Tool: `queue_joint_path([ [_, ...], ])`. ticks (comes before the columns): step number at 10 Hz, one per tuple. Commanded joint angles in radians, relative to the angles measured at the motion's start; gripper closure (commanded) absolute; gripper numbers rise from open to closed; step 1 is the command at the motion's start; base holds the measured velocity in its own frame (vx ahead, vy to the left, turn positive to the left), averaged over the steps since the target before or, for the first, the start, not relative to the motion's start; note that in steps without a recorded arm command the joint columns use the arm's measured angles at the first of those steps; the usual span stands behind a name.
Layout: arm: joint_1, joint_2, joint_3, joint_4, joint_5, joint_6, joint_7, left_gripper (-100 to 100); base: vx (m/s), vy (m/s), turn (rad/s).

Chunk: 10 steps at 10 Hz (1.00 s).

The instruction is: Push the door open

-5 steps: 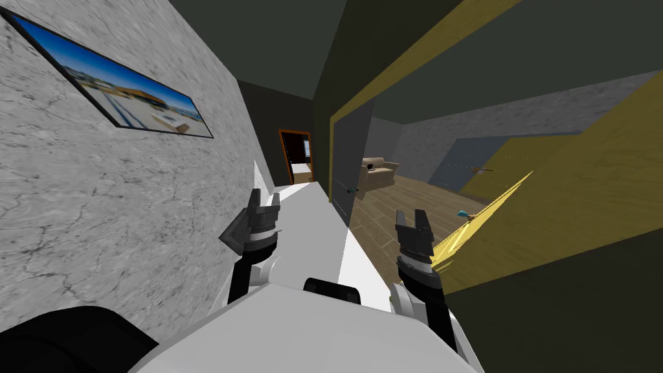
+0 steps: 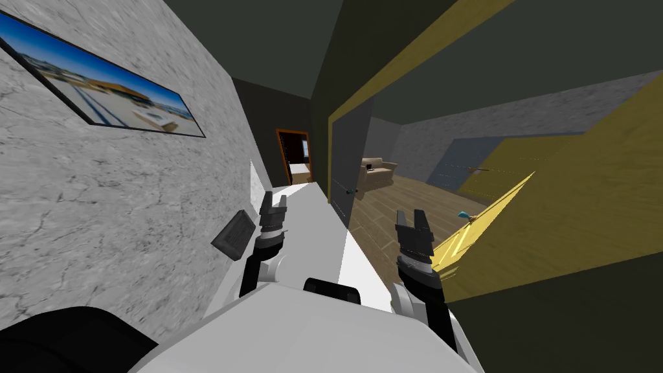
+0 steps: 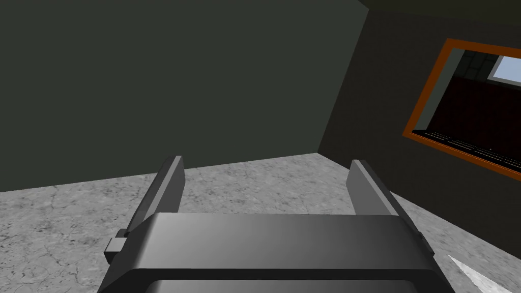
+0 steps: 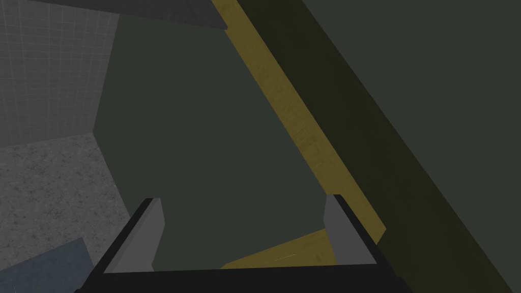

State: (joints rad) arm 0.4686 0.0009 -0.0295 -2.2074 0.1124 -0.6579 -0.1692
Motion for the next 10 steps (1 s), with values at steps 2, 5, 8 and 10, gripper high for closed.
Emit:
queue_joint_path([
  [2,-0.021,0.012,-0.021,0.048,0.0,-0.013,-0.027,-100,0.077,-0.005,-0.022],
  [5,-0.046,0.025,-0.044,0.103,0.001,-0.027,-0.057,-100,0.066,0.005,-0.028],
  [8,-0.077,0.039,-0.073,0.172,0.002,-0.044,-0.095,-100,0.08,-0.001,-0.032],
  [10,-0.098,0.049,-0.093,0.219,0.003,-0.056,-0.121,-100,0.087,-0.003,-0.033],
])
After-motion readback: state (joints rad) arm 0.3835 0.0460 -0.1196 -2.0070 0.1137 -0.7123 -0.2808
